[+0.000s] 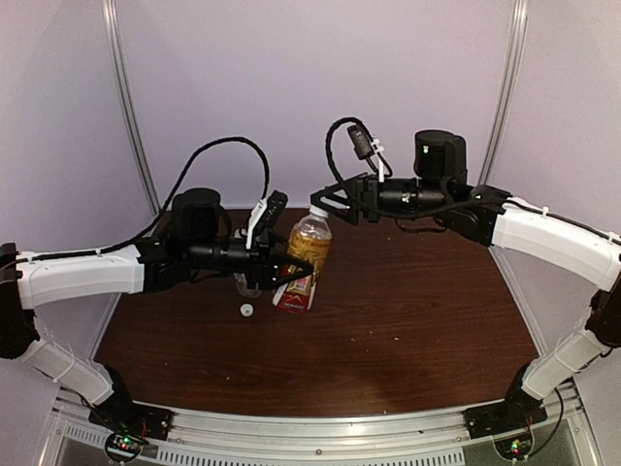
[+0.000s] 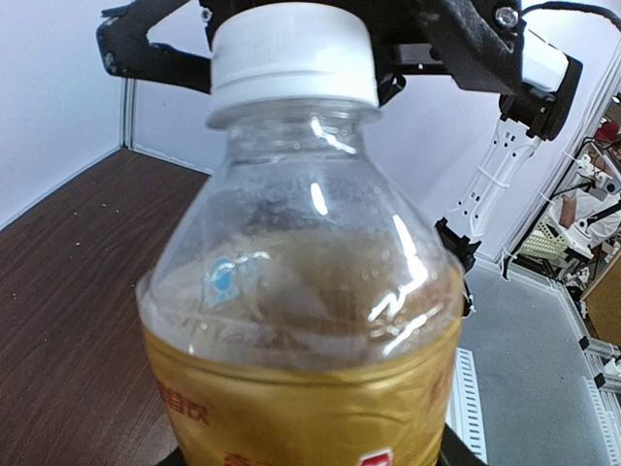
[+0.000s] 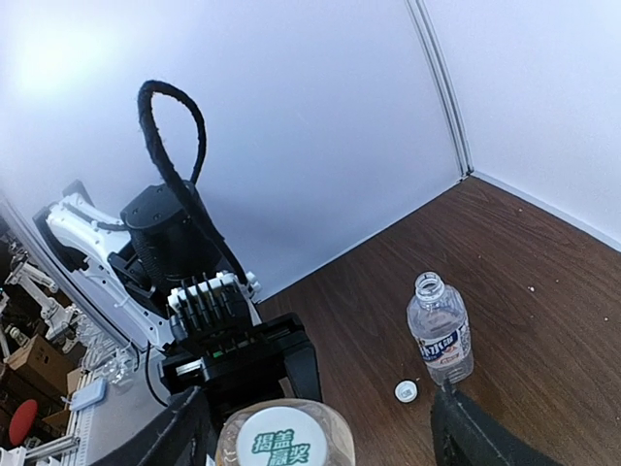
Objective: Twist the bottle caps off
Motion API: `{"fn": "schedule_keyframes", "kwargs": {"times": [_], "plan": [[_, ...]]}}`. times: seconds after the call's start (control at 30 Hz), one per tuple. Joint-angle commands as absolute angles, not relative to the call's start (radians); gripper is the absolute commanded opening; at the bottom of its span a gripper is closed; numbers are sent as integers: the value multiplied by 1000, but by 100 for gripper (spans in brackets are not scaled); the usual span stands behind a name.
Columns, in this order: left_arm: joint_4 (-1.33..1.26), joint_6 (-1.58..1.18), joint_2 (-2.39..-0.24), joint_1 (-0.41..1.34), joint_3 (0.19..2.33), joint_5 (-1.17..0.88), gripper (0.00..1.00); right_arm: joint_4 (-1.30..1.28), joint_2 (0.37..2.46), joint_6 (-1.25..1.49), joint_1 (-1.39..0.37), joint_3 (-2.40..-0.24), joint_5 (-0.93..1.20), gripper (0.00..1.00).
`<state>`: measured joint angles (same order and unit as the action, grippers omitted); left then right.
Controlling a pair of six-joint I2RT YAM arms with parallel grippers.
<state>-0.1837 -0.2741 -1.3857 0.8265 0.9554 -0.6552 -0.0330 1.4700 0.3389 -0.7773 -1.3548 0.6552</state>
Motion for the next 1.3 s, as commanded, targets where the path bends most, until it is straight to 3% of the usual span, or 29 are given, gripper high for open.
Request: {"fn": "schedule_keyframes", "kwargs": {"times": [0.0, 0.9, 1.07, 1.17, 1.27], "plan": [[-262, -293, -1368, 830, 948, -638, 37, 26, 1458, 393, -792, -1351, 608, 75], [-259, -288, -1361, 830, 941, -616, 36, 63, 1511, 402, -807, -1338, 686, 35], [-266, -291, -1354, 830, 937, -596, 36, 87, 1511, 411, -807, -1328, 710, 21], [-288, -299, -1346, 830, 925, -585, 36, 94, 1508, 403, -807, -1324, 718, 1], [-307, -306, -1340, 830, 916, -590, 35, 94, 1504, 387, -804, -1325, 719, 0]]}}
